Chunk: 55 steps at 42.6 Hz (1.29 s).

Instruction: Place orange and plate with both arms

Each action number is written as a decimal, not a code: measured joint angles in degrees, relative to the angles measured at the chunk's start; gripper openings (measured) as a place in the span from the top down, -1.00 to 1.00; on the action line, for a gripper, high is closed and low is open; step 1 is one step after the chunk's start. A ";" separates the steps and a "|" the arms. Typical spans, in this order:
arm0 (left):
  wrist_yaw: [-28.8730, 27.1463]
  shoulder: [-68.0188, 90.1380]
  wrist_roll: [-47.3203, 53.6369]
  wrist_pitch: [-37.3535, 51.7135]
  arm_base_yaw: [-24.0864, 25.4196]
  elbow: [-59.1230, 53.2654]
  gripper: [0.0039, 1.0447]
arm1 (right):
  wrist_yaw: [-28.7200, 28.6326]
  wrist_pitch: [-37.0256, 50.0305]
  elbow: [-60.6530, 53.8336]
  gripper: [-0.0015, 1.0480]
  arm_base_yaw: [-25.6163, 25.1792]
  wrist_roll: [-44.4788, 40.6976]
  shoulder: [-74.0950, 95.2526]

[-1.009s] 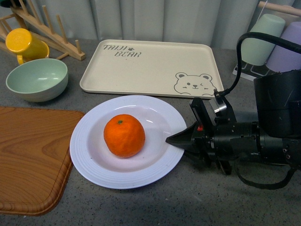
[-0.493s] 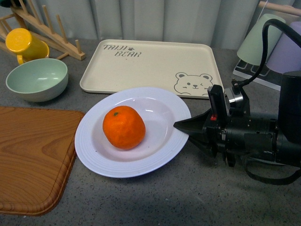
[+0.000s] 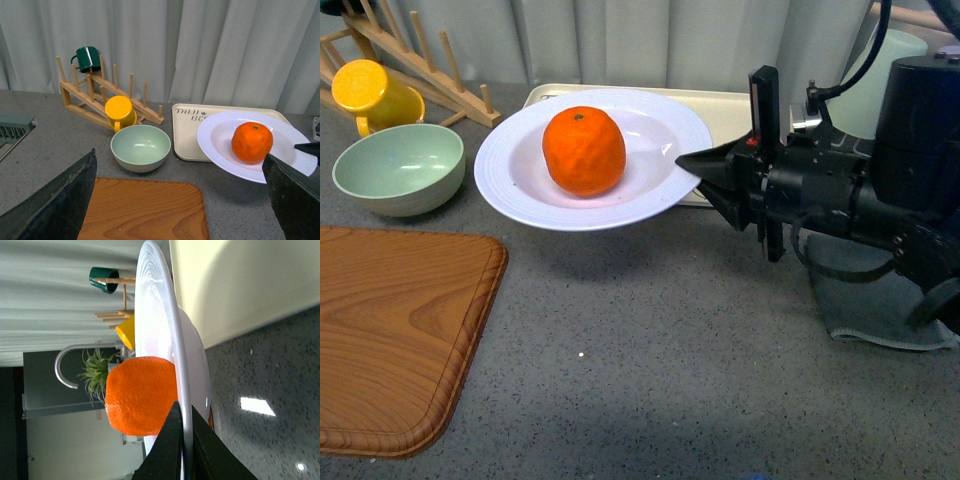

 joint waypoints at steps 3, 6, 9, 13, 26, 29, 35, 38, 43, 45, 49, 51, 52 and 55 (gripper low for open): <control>0.00 0.00 0.02 0.00 0.00 0.00 -0.88 | 1.57 -1.77 4.31 0.98 1.01 1.68 2.40; 0.00 0.00 0.00 0.00 0.00 0.00 -0.88 | 2.95 -3.13 7.80 0.98 1.79 3.30 4.55; 0.00 0.00 0.02 0.00 0.00 0.00 -0.88 | 3.63 -4.57 11.02 0.98 2.38 4.72 6.19; 0.00 0.00 0.00 0.00 0.02 0.00 -0.88 | 5.38 -6.08 17.29 0.98 3.08 7.30 9.20; 0.00 0.00 0.02 0.00 0.00 0.00 -0.88 | 10.43 -17.11 31.54 0.98 3.37 9.31 16.55; 0.00 0.00 0.02 0.00 0.00 0.00 -0.88 | 11.04 -19.23 32.89 0.98 3.48 9.31 17.73; 0.00 0.00 0.02 0.00 0.00 0.00 -0.88 | 11.04 -22.16 34.45 0.91 3.61 7.91 17.94; 0.00 0.00 0.00 0.00 0.00 0.00 -0.88 | 11.04 -22.34 33.77 0.61 3.45 7.43 17.68; 0.00 0.00 0.00 0.00 0.00 0.00 -0.88 | 10.43 -21.66 29.51 0.14 2.84 5.11 14.93; 0.00 0.00 0.02 0.00 0.00 0.00 -0.88 | 10.62 -21.31 26.69 -0.07 2.32 3.26 12.41; 0.00 0.00 0.02 0.00 0.00 0.00 -0.88 | 12.72 -22.86 20.22 -0.43 1.07 -2.93 5.05; 0.00 0.00 0.02 0.00 0.02 0.00 -0.88 | 14.49 -23.65 16.70 -0.60 0.57 -6.56 0.90; 0.00 0.00 0.02 0.00 0.00 0.00 -0.88 | 15.32 -24.20 15.34 -0.67 0.42 -8.13 -0.79; 0.00 0.00 0.02 0.00 0.00 0.00 -0.88 | 18.82 -26.08 10.84 -0.85 -0.04 -13.53 -5.81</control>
